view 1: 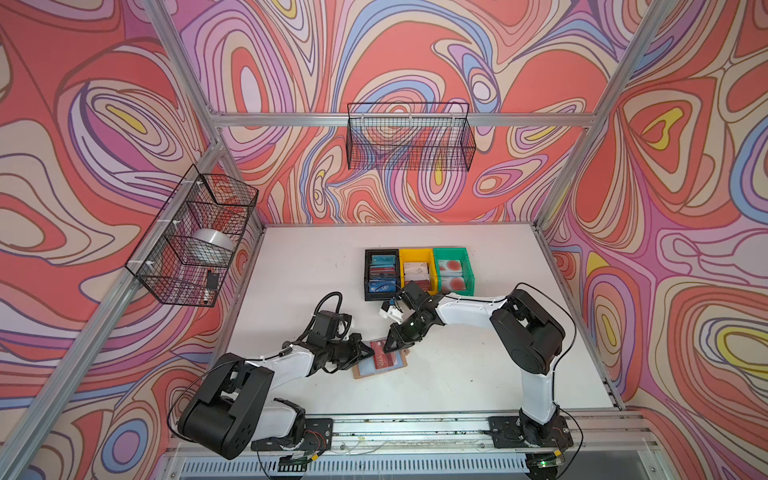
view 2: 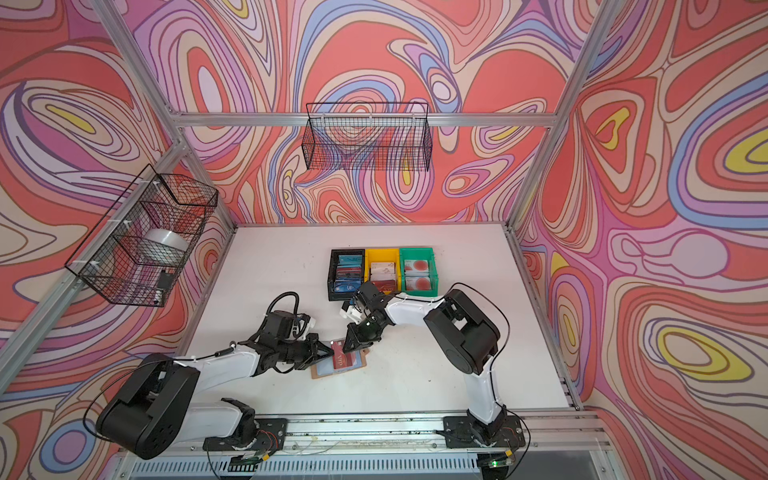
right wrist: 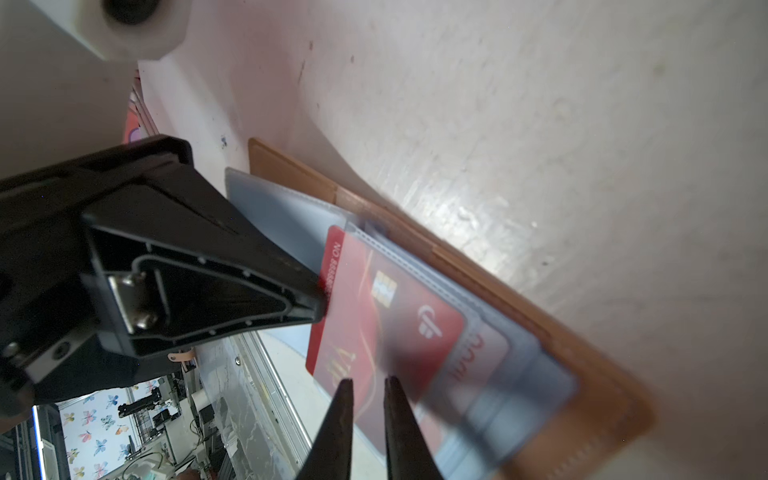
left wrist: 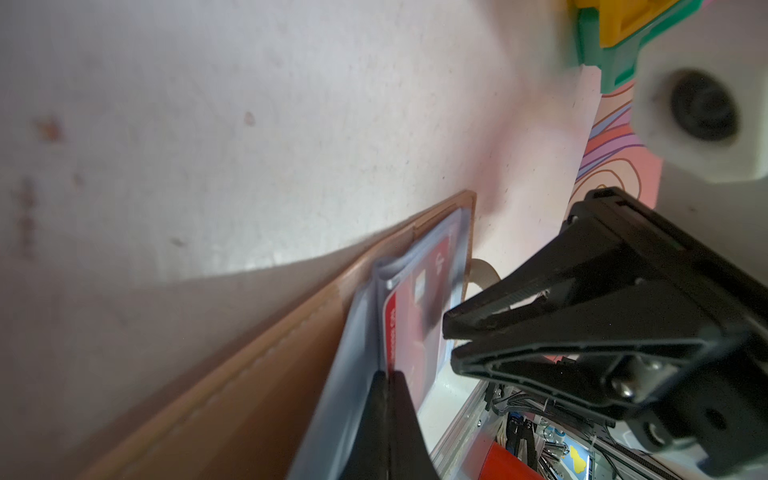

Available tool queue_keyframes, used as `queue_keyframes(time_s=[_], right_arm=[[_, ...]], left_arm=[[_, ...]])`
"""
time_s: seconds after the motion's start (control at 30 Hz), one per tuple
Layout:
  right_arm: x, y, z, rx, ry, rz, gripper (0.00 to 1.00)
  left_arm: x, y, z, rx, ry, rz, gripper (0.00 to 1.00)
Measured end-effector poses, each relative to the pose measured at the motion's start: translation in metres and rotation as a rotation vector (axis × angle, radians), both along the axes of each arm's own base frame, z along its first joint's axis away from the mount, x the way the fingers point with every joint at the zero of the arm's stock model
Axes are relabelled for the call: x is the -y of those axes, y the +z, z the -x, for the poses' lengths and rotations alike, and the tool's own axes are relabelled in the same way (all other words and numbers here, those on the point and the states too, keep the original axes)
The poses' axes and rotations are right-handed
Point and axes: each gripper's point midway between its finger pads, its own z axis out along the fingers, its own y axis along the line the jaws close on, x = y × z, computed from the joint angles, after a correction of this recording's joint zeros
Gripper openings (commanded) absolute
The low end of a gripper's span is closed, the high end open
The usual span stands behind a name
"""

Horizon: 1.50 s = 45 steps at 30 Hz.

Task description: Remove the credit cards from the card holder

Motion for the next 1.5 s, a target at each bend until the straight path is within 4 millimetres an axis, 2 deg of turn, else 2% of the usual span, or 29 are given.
queue_keyframes(time_s=[0.6,0.93,1.5], right_arm=[[0.005,-0.004,-0.004,-0.013,-0.009,0.024,0.18],[0.005,-0.003,-0.005,-0.013,-0.005,0.028,0.18],[0.005,-0.003,-0.004,-0.014,-0.005,0.03,0.18]], left_arm=[[-0.01,0.002,0.01,-0.003,0.003,-0.058,0.0],[-0.018,0.012,0.016,0.019,0.016,-0.084,0.0],[-0.022,0.009,0.02,0.007,0.017,-0.104,0.0]])
